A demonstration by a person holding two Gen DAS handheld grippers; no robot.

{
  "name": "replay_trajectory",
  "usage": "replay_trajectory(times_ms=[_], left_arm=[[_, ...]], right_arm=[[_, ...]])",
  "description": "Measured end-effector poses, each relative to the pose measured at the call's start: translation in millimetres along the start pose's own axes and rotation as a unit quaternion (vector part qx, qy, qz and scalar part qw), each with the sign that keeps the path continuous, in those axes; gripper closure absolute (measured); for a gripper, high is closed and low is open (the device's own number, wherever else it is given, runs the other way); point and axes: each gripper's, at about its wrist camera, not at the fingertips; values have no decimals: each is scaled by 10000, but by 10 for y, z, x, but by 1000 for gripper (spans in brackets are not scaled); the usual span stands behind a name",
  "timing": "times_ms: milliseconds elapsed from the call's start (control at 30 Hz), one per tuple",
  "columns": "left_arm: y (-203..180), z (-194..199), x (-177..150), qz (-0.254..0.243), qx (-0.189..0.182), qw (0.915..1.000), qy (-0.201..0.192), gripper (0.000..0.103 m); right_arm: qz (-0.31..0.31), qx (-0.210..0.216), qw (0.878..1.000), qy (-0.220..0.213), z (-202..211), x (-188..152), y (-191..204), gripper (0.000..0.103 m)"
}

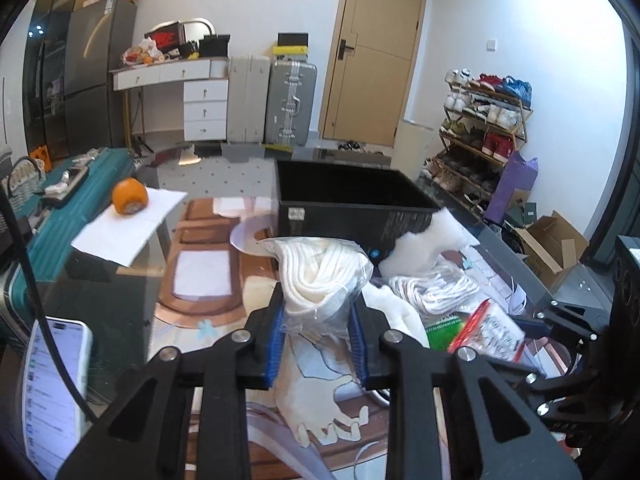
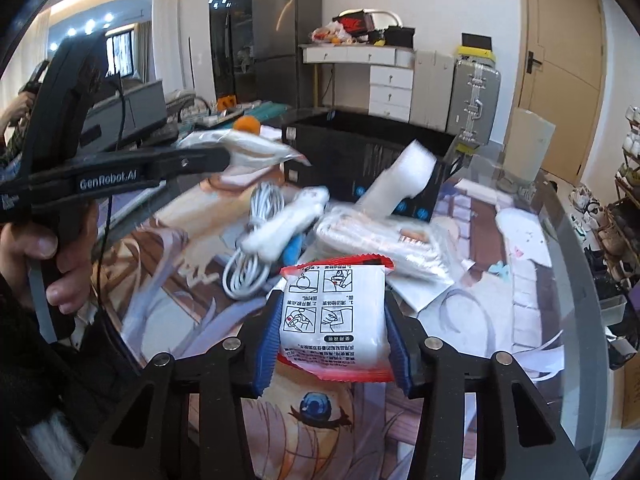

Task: Organize soft objects
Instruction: 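Carry both items over the black box and release the packet from the right tool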

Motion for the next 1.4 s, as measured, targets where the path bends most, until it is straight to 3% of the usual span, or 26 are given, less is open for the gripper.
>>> replay_trajectory(times_ms=[233, 633, 1400], left_arm=[[68, 155, 157, -6, 48, 9994, -334, 77], [162, 121, 493, -49, 115, 9973, -722, 77], [-20, -678, 796, -175, -89, 9985, -516, 77]], right_arm=[[-176, -138, 9991, -368, 124, 252, -56, 56], [-278, -324, 9965, -719, -65, 841, -122, 56], [-169, -376, 9978, -511, -952, 1410, -644, 56]])
Point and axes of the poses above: each gripper's, at about its wrist camera, not at the fingertips, and z roughly against the way its jaws point, y to its left, x to its top, and after that the axes turned 15 degrees about -y, right-handed
